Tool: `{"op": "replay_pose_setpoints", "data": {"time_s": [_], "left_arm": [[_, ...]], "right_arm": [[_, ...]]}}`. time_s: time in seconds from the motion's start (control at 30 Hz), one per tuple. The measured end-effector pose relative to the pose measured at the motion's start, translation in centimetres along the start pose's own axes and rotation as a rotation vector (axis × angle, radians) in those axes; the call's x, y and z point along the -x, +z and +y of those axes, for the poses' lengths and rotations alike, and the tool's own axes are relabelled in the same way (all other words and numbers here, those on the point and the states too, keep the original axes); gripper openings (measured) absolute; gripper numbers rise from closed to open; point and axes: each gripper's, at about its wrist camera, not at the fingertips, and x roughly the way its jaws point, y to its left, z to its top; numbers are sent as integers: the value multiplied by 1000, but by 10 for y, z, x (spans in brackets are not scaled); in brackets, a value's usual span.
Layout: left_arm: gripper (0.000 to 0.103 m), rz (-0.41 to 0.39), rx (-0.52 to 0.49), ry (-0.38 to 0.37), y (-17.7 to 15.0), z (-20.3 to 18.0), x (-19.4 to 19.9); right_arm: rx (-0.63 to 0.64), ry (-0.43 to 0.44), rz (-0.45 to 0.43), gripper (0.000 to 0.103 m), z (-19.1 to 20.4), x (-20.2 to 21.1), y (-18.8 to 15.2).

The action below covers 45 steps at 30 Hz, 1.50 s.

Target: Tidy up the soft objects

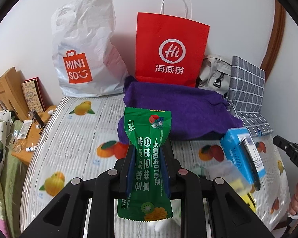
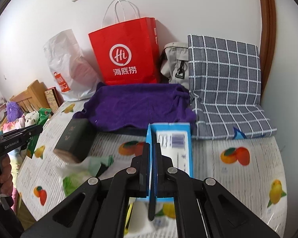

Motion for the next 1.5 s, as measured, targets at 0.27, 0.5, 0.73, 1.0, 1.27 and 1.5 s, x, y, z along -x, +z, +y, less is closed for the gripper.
{"op": "replay_pose_setpoints", "data": {"time_s": [0.27, 0.5, 0.73, 1.0, 1.27, 1.5], "left_arm": [[23, 16, -2, -1, 26, 0, -32], [23, 32, 0, -25, 28, -2, -48], [23, 35, 1, -50, 25, -4, -51], [23, 24, -7, -75, 20, 1, -46], [23, 12, -15, -93, 16, 4, -40], [23, 18, -5, -98, 11, 6, -39]], "right_arm": [[26, 34, 13, 5, 0, -29, 25], [182, 126, 131, 42, 27, -51, -13], [383, 91, 204, 39, 63, -57, -47], [639, -61, 333, 30, 91, -86, -65], [703, -116, 366, 3, 92, -104, -71], [416, 62, 302, 0, 70, -79, -44]]}}
